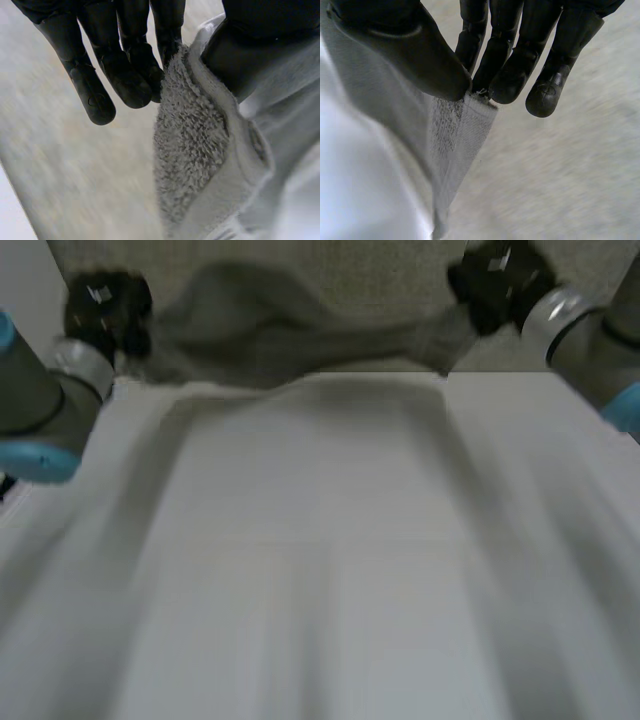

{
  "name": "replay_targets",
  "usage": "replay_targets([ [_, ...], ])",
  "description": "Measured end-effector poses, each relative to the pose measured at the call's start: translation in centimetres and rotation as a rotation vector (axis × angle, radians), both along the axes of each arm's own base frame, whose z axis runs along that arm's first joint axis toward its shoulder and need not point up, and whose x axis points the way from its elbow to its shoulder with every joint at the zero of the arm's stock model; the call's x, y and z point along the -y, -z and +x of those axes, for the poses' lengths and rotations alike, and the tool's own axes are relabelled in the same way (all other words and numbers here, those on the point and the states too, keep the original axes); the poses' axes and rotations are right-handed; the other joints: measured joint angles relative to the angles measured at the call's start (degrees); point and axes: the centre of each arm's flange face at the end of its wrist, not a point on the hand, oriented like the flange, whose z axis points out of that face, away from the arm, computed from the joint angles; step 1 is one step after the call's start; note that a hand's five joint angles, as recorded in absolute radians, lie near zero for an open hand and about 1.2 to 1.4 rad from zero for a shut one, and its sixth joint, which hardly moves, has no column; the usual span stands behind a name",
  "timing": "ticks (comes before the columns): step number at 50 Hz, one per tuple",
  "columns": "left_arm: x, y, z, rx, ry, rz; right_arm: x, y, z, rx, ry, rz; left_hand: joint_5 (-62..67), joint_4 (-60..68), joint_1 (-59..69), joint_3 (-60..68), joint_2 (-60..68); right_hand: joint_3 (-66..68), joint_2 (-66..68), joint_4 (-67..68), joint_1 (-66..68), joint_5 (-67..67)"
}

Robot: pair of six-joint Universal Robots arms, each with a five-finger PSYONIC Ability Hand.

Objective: Fold the towel.

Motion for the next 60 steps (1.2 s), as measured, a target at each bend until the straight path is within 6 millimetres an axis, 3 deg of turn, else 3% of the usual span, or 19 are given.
replay_targets([
  [4, -1.0, 4.2, 0.0, 0.059, 0.052, 0.094, 0.2, 4.6, -0.1, -0.103, -0.014, 0.104, 0.0, 0.0, 0.0, 0.0, 0.0, 0.0, 0.0, 0.0, 0.0, 0.0],
  [5, -1.6, 5.7, 0.0, 0.086, 0.072, 0.121, 0.2, 6.6, -0.3, -0.154, -0.015, 0.144, 0.1, 0.0, 0.0, 0.0, 0.0, 0.0, 0.0, 0.0, 0.0, 0.0],
  [9, -3.1, 9.1, 0.0, 0.168, 0.115, 0.173, -0.1, 11.0, -1.3, -0.266, -0.012, 0.223, 0.0, 0.0, 0.0, 0.0, 0.0, 0.0, 0.0, 0.0, 0.0, 0.0],
  [13, -4.3, 11.4, 0.4, 0.255, 0.130, 0.200, -0.4, 13.4, -2.4, -0.313, 0.005, 0.274, 0.0, 0.0, 0.0, 0.0, 0.0, 0.0, 0.0, 0.0, 0.0, 0.0],
  [16, -4.9, 12.4, 0.8, 0.306, 0.130, 0.212, -0.7, 14.2, -3.0, -0.322, 0.020, 0.298, 0.0, 0.1, 0.0, 0.0, 0.0, 0.0, 0.0, 0.0, 0.0, 0.0],
  [18, -5.0, 12.4, 1.3, 0.328, 0.119, 0.211, -0.9, 13.9, -3.6, -0.310, 0.035, 0.306, 0.0, 0.1, 0.0, 0.0, 0.0, 0.0, 0.0, 0.0, 0.0, 0.0],
  [23, -5.0, 10.4, 3.4, 0.339, 0.064, 0.183, -2.0, 10.7, -5.5, -0.238, 0.082, 0.311, 0.0, 0.1, 0.0, 0.0, 0.0, 0.1, 0.0, 0.0, 0.0, 0.0],
  [27, -5.7, 8.2, 4.8, 0.323, 0.031, 0.158, -3.8, 8.1, -6.5, -0.197, 0.102, 0.313, 0.0, 0.1, 0.0, 0.0, 0.0, 0.1, 0.0, 0.0, 0.0, 0.0],
  [33, -7.2, 6.2, 5.6, 0.295, 0.022, 0.138, -6.1, 6.2, -7.3, -0.182, 0.112, 0.314, 0.0, 0.1, 0.0, 0.0, 0.0, 0.1, 0.0, 0.0, 0.0, 0.0],
  [45, -14.7, 1.2, 6.6, 0.171, 0.063, 0.074, -11.8, 1.8, -12.7, -0.158, 0.213, 0.321, 0.0, 0.1, 0.0, 0.0, 0.0, 0.1, 0.0, 0.0, 0.0, 0.0],
  [52, -17.1, 0.6, 7.3, 0.121, 0.076, 0.105, -13.1, 1.4, -14.6, -0.152, 0.198, 0.354, 0.0, 0.1, 0.0, 0.0, 0.0, 0.1, 0.0, 0.0, 0.0, 0.0],
  [60, -16.9, 2.3, 7.5, 0.108, 0.106, 0.179, -12.7, 2.9, -14.9, -0.181, 0.152, 0.387, 0.0, 0.1, 0.0, 0.0, 0.0, 0.1, 0.0, 0.0, 0.0, 0.0],
])
